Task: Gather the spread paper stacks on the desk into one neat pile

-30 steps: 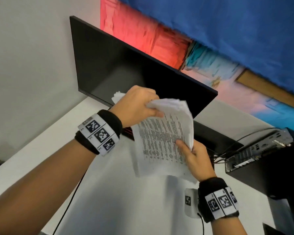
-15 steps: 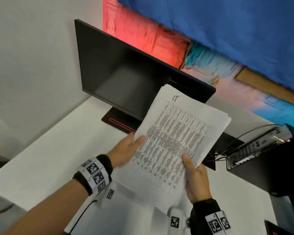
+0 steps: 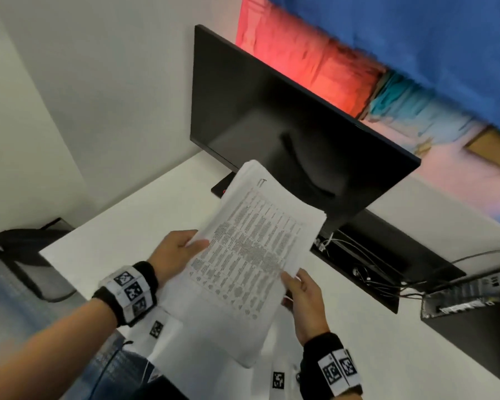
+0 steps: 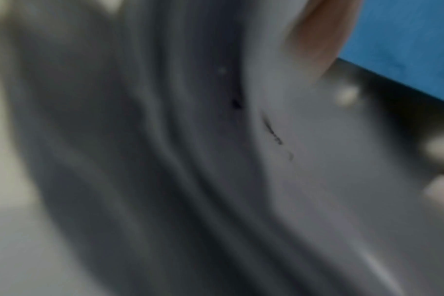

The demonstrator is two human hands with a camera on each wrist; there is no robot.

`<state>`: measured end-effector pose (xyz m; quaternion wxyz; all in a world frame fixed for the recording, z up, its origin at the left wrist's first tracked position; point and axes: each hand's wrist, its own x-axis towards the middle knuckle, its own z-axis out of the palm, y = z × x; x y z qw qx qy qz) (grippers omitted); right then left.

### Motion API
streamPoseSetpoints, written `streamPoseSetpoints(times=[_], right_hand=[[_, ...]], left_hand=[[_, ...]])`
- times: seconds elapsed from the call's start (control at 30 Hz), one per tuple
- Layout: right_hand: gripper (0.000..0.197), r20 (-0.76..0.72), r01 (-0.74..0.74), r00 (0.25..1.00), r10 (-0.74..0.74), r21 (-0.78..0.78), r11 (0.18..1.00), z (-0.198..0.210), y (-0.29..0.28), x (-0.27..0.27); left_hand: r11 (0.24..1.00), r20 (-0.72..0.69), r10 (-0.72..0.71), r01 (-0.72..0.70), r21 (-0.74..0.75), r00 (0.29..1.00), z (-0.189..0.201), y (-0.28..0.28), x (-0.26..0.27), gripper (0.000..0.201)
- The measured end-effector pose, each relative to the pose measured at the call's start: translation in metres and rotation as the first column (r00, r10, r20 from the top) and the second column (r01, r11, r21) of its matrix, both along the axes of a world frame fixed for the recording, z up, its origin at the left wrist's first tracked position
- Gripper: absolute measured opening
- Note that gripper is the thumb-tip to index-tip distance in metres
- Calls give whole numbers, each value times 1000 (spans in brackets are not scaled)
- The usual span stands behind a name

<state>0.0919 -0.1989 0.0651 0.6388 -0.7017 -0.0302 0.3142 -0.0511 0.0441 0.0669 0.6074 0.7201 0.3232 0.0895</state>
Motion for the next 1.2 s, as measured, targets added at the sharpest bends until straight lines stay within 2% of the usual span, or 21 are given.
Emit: streamPoseSetpoints(times=[0.13, 0.23, 0.27, 0.33, 0.4, 0.47, 0.6, 0.77, 0.87, 0.97, 1.03, 1.1, 1.2], right_hand=[[19, -47, -89, 995, 84, -126, 988, -18, 13, 5], [21, -87, -110, 992, 92, -222, 969, -30, 0, 5], [22, -101, -128, 989, 104, -264, 956, -39, 12, 4], [23, -99, -88, 993, 59, -317, 944, -44, -4, 7], [22, -91, -54, 996, 22, -367, 929, -54, -11, 9], [23, -93, -54, 996, 16, -422, 905, -64, -18, 9], [20, -89, -68, 996, 26, -515, 855, -80, -30, 11], [17, -63, -33, 998, -2, -542, 840, -87, -45, 7], [17, -79, -2, 996, -44, -512, 859, -83, -51, 1], [17, -107, 61, 987, -124, -464, 884, -76, -60, -6], [17, -92, 102, 983, -156, -435, 895, -70, -66, -10], [14, -49, 135, 984, -172, -427, 894, -58, -71, -11], [14, 105, 264, 964, -243, -401, 877, -25, -77, -9]], left_hand=[[993, -114, 58, -69, -93, 992, -19, 73, -35, 17], [998, -256, 63, -64, 4, 965, -38, 127, -53, 21], [998, -308, 60, -52, 34, 950, -45, 154, -67, 22], [991, -416, 33, 26, 134, 909, -49, 172, -65, 21], [978, -483, 50, 56, 202, 874, -56, 194, -61, 30], [955, -517, 83, 81, 286, 852, -60, 203, -56, 29], [843, -538, 142, 183, 505, 831, -60, 205, -35, 26], [738, -600, 211, 276, 615, 772, -53, 199, -11, 25], [755, -658, 223, 300, 583, 719, -50, 197, -1, 28], [786, -683, 222, 287, 548, 696, -49, 195, 2, 32], [762, -677, 267, 280, 584, 686, -49, 192, 2, 37], [708, -609, 322, 243, 663, 725, -42, 187, 5, 40], [626, -415, 293, 155, 764, 861, -36, 159, 5, 39]])
